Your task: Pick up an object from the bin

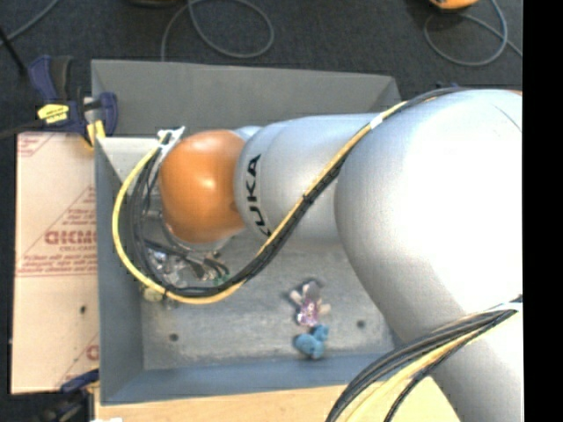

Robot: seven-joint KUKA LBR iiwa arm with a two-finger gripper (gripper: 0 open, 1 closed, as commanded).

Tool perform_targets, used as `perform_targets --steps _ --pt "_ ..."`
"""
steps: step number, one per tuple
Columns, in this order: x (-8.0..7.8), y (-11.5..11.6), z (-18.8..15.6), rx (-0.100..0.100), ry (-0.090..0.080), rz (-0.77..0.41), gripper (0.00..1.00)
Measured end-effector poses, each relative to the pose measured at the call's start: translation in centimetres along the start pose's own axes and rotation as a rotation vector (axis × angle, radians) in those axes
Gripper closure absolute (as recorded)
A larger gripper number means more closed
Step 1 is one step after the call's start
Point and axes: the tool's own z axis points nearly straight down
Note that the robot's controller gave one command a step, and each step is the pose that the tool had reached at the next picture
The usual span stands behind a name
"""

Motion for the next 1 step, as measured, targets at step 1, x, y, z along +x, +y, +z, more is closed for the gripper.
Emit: perform_targets --steps 1 --pt "-0.02 -0.02 -0.08 0.0 -0.001 0.001 1.0"
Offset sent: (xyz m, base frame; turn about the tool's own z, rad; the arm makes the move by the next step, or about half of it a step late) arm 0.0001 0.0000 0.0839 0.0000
